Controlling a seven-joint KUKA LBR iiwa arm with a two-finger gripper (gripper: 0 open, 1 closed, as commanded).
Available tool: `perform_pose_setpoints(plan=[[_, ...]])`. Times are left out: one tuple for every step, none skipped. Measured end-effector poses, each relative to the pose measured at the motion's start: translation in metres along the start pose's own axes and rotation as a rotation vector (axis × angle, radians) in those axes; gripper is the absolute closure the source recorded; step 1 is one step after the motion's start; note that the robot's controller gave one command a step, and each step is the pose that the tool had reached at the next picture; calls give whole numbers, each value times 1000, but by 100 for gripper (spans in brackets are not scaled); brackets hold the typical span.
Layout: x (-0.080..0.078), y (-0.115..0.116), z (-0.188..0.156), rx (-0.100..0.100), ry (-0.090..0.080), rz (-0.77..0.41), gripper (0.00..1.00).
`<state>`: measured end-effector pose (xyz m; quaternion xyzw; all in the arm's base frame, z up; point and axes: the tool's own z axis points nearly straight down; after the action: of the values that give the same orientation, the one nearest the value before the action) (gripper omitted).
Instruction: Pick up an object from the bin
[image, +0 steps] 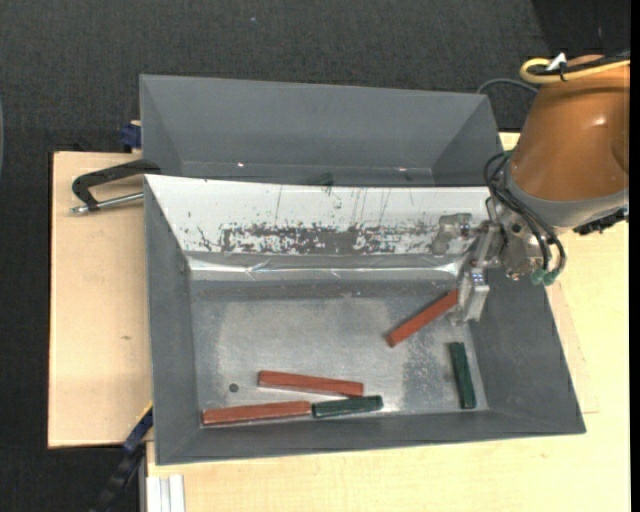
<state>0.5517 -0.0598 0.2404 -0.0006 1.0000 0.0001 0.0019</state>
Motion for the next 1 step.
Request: perform_pose_setpoints(plan=[[-5, 3, 53, 0, -5, -34, 0]])
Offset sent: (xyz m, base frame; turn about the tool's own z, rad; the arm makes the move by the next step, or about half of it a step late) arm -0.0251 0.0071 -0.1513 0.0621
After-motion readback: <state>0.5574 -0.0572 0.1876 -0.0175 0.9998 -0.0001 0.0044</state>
